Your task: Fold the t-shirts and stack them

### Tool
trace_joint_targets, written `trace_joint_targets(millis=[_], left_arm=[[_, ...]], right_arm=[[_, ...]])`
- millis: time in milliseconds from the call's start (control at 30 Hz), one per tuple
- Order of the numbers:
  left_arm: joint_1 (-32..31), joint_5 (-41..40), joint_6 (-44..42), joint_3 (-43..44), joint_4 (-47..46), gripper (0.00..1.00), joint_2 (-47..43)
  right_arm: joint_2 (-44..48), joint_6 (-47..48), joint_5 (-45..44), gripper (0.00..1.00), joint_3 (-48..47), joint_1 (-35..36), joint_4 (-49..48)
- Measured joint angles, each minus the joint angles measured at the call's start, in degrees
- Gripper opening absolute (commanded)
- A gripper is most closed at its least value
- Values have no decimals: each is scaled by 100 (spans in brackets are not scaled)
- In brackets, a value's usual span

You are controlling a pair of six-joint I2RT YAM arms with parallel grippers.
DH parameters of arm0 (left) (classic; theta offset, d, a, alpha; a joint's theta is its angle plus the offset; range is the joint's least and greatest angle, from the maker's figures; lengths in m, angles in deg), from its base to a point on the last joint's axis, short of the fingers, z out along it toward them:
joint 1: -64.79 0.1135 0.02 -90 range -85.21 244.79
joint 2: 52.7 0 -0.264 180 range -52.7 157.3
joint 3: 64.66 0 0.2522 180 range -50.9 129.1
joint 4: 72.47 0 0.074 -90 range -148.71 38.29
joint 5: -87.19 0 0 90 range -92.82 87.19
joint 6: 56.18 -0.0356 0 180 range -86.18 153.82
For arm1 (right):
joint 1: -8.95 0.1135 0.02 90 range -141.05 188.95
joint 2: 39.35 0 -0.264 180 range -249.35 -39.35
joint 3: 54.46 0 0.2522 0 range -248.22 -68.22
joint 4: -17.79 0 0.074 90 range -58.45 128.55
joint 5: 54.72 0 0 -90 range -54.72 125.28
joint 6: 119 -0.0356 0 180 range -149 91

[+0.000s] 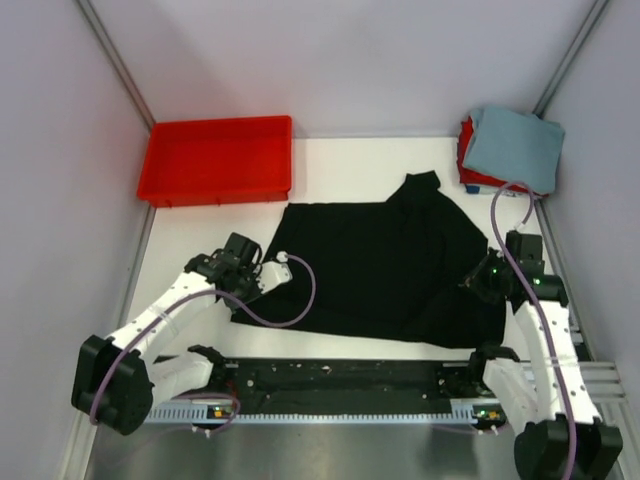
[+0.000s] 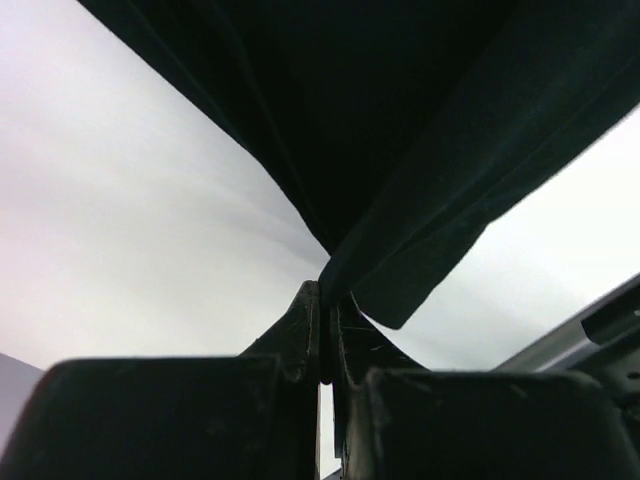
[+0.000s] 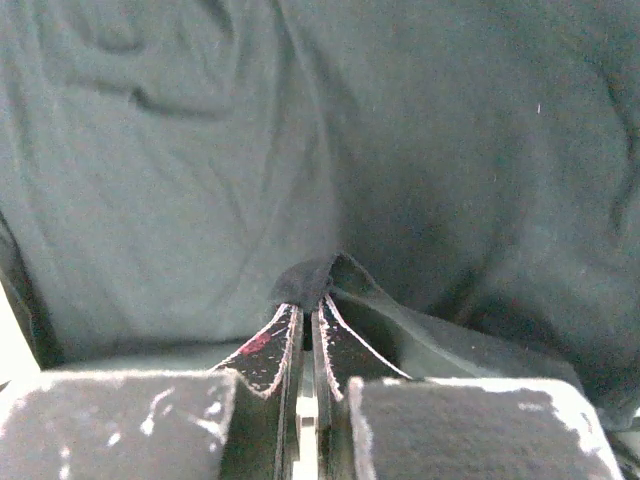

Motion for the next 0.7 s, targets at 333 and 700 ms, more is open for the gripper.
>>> trace_joint_targets(millis=[333, 700], left_arm=[[0, -560, 645, -164, -828, 0, 691], [11, -765, 1095, -120, -1154, 0, 931]], right_arm=[[-1934, 31, -586, 0, 81, 2, -1606], [-2441, 201, -1071, 0, -435, 0, -1910]])
